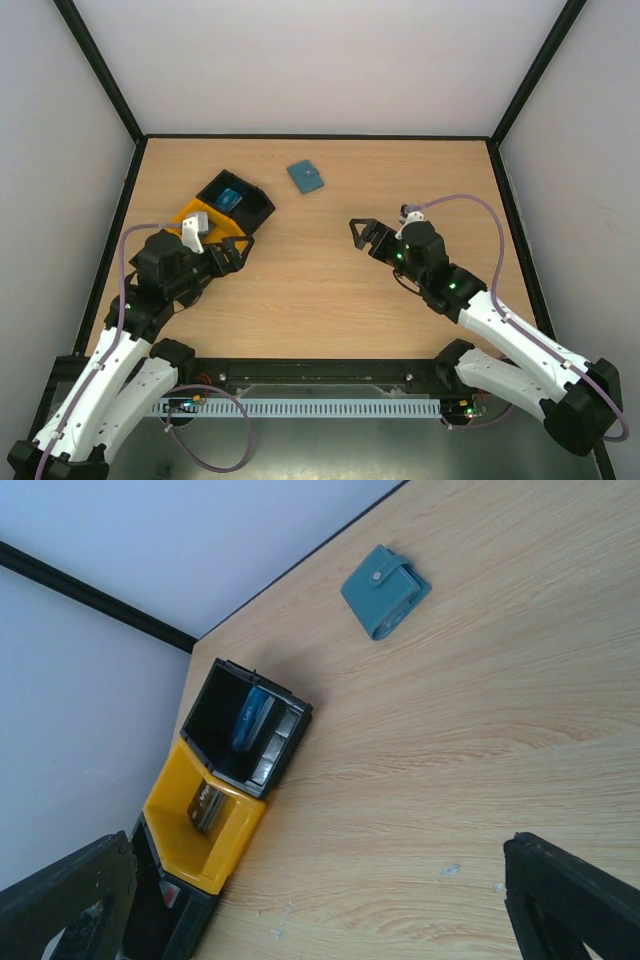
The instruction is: Take the credit cards out of the card holder
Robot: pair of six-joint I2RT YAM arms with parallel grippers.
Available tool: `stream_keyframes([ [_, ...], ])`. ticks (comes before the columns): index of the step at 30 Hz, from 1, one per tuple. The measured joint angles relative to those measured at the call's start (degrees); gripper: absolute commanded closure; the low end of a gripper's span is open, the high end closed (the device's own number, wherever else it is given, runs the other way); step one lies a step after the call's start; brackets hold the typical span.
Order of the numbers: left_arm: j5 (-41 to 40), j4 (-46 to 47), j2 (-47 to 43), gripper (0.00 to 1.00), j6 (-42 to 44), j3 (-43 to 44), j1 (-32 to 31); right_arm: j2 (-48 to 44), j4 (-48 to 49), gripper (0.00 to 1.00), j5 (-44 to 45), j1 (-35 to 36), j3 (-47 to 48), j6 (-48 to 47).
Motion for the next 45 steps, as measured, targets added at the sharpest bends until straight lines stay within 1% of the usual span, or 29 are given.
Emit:
stream_keyframes([
  [4,-1.51,-0.35,-0.74,0.0,0.72,0.07,0.04,-0.37,2.38,0.02,0.35,0.0,-0.59,-0.02],
  [9,-4.72,-2.82,-0.63,0.0,2.58,1.77,0.07,1.95,9.97,0.02,2.27,0.0,-2.51,-0.61],
  [14,-8.39,-6.1,0.98,0.0,4.87,6.23,0.15,12.0,17.18,0.02,5.25,-0.02,-2.21,-0.9],
  [16,-9.81,-6.25,1.09,0.0,6.08,7.19,0.15,17.97,19.17,0.01,5.95,-0.22,-0.55,-0.87],
  [18,-11.3,-6.34,0.61,0.0,7.17,7.19,0.15,25.35,21.66,0.11,5.86,-0.7,2.73,-0.59],
  [21,-13.05,-6.34,-0.26,0.0,8.07,6.56,0.15,35.45,26.77,0.38,3.87,-2.01,7.78,0.94],
  [22,-13.38,-6.4,-0.61,0.0,8.39,6.38,0.15,38.05,28.57,0.45,3.28,-2.49,8.9,1.81],
  [24,-13.55,-6.29,-1.2,0.0,8.87,6.12,0.15,44.89,33.66,0.53,1.07,-4.07,11.85,5.4],
  [25,-13.55,-6.32,-1.44,0.0,9.05,6.08,0.15,47.36,35.17,0.56,0.46,-4.57,12.85,6.36],
  [27,-13.49,-6.23,-1.95,0.0,9.27,5.99,0.15,52.96,38.56,0.59,-0.7,-5.49,15.23,9.38],
  [36,-12.72,-5.97,-2.95,0.0,10.49,5.49,0.15,72.48,50.62,0.62,-1.66,-7.65,24.79,18.53],
  [41,-12.76,-6.01,-2.99,0.0,10.99,5.49,0.13,79.38,53.46,0.64,-1.66,-8.83,29.11,22.64],
  [45,-12.94,-6.01,-3.41,0.0,11.21,5.46,0.09,82.31,54.42,0.64,-1.95,-9.62,33.46,23.85],
])
